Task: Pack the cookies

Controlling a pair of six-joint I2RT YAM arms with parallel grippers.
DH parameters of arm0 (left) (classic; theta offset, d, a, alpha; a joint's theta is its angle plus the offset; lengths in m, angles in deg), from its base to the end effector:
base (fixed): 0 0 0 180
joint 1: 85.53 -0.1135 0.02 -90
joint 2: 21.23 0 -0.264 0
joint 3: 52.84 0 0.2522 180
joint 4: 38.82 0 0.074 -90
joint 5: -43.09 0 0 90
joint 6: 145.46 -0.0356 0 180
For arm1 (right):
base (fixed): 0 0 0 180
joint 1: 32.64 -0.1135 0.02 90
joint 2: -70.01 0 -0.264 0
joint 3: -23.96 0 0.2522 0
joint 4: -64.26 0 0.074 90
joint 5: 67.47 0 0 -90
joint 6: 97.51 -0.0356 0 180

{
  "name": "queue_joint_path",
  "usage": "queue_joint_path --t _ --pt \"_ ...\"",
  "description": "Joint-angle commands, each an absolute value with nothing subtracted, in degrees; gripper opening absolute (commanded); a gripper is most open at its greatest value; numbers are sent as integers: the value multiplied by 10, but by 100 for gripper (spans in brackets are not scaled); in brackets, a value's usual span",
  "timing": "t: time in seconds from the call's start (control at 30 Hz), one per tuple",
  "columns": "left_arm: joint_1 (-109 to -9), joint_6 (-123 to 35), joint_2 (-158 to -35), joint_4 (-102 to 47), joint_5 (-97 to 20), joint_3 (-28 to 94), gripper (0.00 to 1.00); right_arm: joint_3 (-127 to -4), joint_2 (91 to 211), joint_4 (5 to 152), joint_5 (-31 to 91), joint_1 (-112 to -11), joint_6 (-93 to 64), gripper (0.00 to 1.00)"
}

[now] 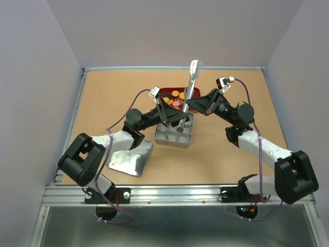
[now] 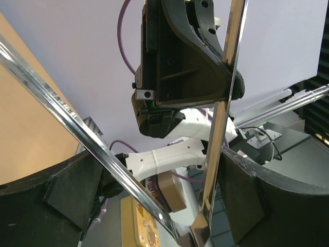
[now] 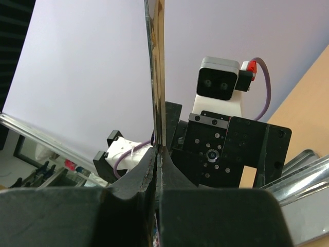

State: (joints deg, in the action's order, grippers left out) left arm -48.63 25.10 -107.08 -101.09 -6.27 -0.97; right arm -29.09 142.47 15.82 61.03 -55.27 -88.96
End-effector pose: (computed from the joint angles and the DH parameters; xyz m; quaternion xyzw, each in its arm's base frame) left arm 0.2252 -0.1981 0.2837 0.0979 0.5573 -0.7805 0.2656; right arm 0.2383 0.1233 0.3308 -0.0123 0.5567 0.7443 0.3686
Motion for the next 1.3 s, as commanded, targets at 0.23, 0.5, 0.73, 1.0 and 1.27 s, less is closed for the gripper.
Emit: queue_joint_path --t 0.23,0.5,0.73,1.0,1.27 --pt "-478 258 -1078 -1422 -46 42 92 -237 1443 84 611 -590 -882 0" --pt "-479 170 -1032 -1270 -13 41 65 -236 1430 90 600 -589 -862 0" --pt "-479 -9 -938 -997 -16 40 88 -258 1428 129 601 -586 -821 0" --pt "-477 -26 -923 -952 -24 21 86 -261 1428 161 600 -584 -801 0" --pt "-458 -40 -955 -934 -1 44 86 -269 1440 161 603 -583 -800 1"
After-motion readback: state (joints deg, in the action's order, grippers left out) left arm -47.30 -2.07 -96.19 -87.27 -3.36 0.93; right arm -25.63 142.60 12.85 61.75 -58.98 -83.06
